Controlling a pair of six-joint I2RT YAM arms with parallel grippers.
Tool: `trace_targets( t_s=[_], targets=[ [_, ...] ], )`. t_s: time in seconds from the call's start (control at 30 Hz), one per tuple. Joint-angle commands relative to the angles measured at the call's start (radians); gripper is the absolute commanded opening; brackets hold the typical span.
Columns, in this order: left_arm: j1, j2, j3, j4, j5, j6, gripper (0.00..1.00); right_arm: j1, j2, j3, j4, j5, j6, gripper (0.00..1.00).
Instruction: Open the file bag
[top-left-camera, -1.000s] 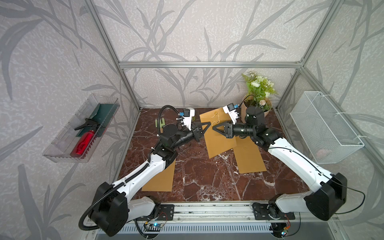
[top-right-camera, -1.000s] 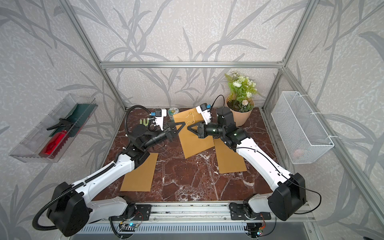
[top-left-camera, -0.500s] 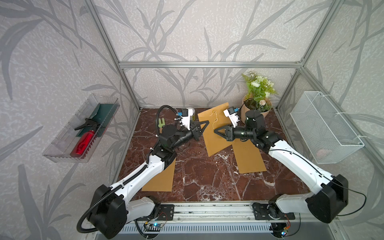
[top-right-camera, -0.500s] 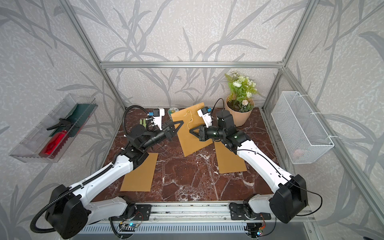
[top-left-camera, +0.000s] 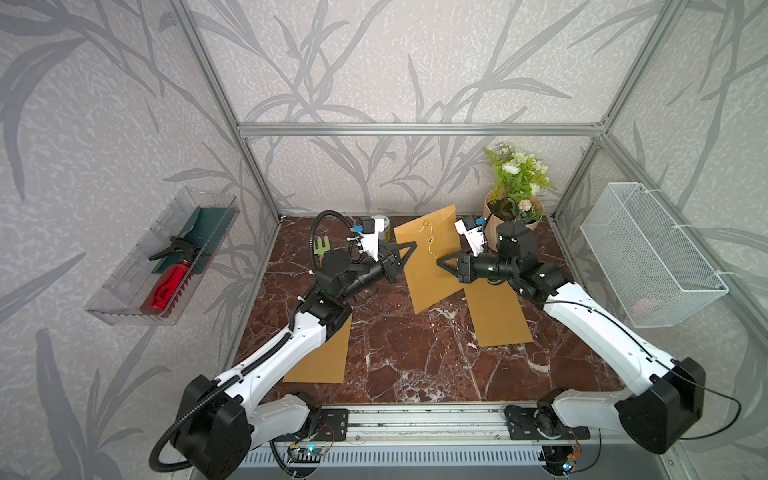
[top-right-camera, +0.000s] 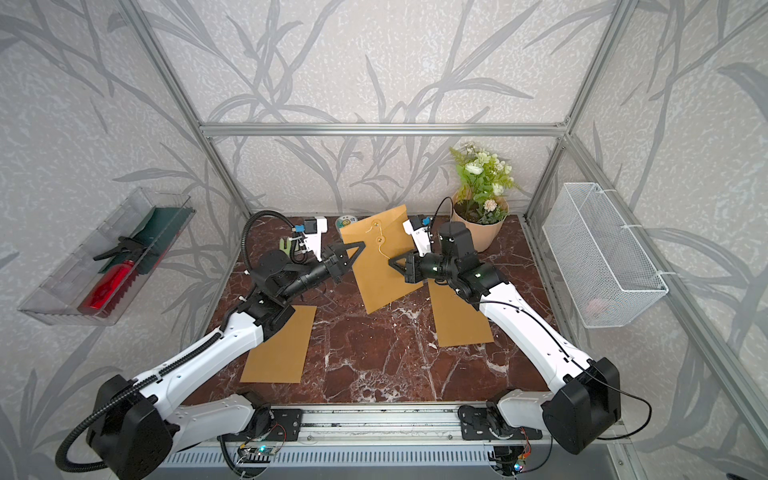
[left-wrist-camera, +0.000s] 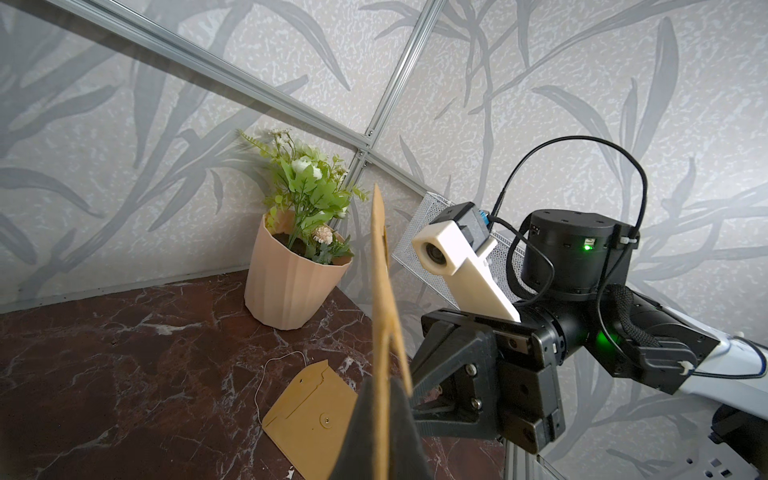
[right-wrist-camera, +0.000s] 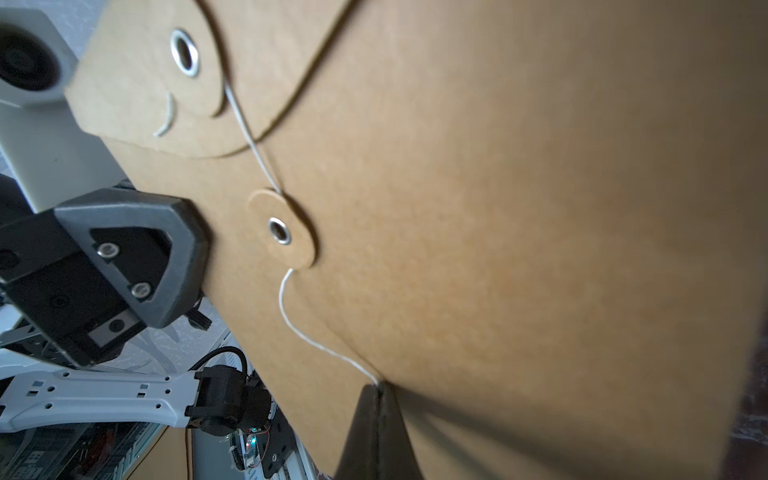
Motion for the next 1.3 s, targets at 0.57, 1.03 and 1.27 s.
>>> trace_targets(
  t_s=[0.57, 1.03, 1.27],
  targets=[
    [0.001, -0.042, -0.016, 0.0, 0.033, 0.014, 0.0, -0.022, -0.039, 0.127, -0.148, 0.12, -0.098, 0.0],
    [0.001, -0.06, -0.045, -0.008, 0.042, 0.011, 0.0, -0.032, -0.038, 0.202, -0.2, 0.137, -0.129, 0.0],
    [0.0, -0.059, -0.06, -0.012, 0.053, 0.008, 0.0, -0.032, -0.032, 0.232, -0.202, 0.126, -0.128, 0.0]
  ],
)
